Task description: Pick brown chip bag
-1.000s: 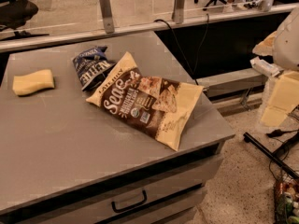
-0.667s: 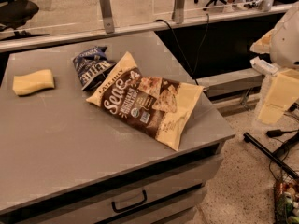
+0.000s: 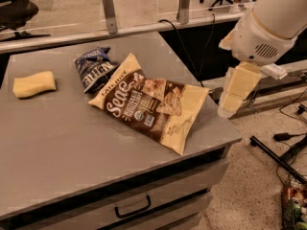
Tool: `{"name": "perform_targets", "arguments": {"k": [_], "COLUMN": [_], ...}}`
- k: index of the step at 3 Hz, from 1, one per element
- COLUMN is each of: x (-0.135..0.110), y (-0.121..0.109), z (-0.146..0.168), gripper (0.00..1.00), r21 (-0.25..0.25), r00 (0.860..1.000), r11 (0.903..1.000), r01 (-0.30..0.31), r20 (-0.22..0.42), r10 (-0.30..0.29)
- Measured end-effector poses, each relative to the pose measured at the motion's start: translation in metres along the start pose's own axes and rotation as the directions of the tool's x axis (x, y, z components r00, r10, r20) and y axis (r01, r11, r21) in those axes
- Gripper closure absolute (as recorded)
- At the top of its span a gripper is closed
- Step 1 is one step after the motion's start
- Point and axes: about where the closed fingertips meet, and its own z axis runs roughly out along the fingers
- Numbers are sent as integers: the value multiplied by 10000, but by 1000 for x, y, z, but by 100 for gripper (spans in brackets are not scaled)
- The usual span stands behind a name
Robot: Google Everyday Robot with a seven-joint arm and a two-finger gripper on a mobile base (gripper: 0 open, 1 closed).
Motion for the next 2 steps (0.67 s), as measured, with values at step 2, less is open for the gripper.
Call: {"name": "perform_targets", "arguments": {"k": [2], "x": [-67], "y": [-15], "z": [65], "gripper": [0], "r21": [-614], "r00": [9928], "r11": [9968], "r01": [519], "r20": [1110], "r10": [-449]}}
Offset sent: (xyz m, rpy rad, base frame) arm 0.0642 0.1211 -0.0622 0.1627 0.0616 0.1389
